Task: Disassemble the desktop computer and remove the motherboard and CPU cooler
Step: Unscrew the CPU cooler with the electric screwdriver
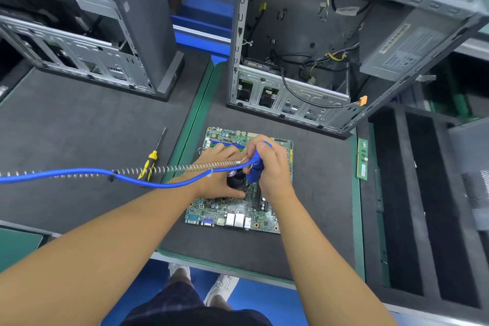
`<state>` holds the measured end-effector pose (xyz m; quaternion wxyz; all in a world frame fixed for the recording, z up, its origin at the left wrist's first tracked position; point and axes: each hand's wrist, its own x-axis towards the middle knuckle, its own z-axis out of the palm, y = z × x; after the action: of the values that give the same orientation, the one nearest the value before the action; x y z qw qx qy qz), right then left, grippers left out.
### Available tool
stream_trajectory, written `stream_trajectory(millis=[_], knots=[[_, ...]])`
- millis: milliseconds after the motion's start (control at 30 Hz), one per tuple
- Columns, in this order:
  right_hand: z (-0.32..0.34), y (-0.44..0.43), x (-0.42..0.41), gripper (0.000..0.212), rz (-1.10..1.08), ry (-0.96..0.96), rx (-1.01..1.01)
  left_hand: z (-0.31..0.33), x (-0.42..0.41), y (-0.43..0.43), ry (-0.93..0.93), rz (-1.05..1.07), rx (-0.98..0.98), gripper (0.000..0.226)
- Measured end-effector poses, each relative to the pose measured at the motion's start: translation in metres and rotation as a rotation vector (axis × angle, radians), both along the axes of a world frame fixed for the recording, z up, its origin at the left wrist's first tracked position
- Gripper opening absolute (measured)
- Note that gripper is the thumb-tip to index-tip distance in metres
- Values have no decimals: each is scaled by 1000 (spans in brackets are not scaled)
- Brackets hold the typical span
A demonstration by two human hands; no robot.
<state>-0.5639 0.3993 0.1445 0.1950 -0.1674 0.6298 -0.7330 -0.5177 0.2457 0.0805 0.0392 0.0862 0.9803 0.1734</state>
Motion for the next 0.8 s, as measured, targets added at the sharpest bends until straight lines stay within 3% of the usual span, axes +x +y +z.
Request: stream_trajectory(millis=[133,300,533,667,800], knots=[[5,-2,11,31,-44,8,9,0,-1,1,3,10,-24,72],[8,-6,13,37,-176,-42,1,1,4,2,-81,36,166,57],[7,-3,11,25,-233,-108,95,4,6,7,-70,74,256,61],[5,1,9,21,-227,-69,111,3,9,12,-109,140,223,62],[6,1,8,22,-241,-46,146,4,7,18,-54,182,83,78]])
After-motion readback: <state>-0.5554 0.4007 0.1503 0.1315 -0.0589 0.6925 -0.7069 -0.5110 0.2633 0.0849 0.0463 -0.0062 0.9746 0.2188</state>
